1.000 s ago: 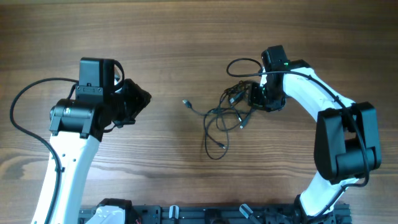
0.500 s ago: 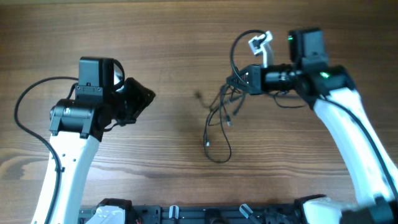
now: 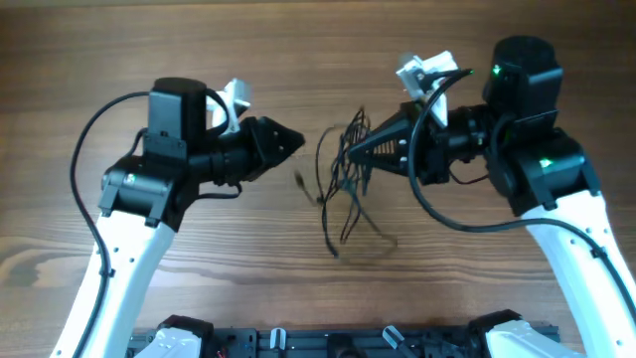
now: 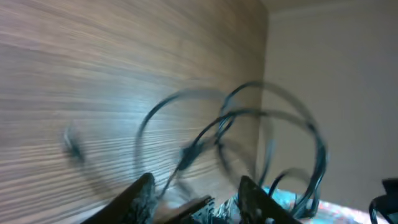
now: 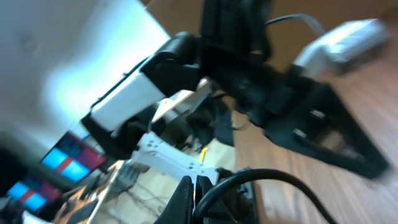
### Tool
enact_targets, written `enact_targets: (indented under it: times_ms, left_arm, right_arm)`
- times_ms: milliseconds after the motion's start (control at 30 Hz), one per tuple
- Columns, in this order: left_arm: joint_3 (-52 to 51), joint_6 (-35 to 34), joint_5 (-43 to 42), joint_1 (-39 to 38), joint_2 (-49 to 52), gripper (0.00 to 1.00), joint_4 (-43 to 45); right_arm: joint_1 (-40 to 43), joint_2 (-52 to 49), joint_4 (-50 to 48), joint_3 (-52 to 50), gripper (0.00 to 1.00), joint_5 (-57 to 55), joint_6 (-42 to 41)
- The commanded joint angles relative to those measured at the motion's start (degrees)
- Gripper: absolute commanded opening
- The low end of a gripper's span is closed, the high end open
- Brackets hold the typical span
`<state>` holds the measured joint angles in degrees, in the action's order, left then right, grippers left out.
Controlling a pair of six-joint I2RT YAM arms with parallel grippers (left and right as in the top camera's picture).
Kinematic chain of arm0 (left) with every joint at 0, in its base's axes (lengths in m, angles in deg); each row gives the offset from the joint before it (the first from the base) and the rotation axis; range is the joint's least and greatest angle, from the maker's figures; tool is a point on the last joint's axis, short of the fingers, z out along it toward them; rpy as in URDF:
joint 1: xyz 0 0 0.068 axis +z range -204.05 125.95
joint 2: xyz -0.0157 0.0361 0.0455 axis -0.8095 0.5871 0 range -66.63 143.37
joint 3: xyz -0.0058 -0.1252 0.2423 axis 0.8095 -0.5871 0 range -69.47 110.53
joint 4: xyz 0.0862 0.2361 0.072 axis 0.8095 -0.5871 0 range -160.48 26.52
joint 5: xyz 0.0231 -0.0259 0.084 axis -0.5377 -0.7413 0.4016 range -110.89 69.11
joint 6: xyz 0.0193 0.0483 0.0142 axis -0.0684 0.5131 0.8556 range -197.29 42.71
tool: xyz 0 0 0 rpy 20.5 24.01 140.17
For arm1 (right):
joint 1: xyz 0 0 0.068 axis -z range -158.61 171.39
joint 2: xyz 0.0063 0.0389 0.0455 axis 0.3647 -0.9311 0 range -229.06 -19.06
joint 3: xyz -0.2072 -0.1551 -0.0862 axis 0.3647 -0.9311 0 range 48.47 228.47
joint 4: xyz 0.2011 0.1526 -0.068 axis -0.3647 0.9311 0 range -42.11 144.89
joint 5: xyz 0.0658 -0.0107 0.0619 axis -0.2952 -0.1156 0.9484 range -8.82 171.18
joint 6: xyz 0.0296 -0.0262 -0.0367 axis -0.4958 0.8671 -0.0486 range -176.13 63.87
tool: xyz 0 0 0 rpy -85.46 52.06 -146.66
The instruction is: Untangle cables
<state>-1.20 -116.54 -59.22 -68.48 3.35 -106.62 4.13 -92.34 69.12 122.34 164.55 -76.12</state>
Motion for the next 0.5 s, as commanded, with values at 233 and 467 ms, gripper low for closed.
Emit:
enact_targets:
  times_ms: [233,467]
  left_arm:
    - [0.35,1.62,0.2,-3.8,0.33,0.5,-0.59]
    - [0.35,2.01,-1.38,-3.78,0.33,0.52,-1.09]
  right_arm:
    - [-4.66,-0.39,-14.56,0.52,0.04,2.91,-12.39]
    - [-4.66,-0.46,-14.08,0.22,0.04,2.95,-11.52]
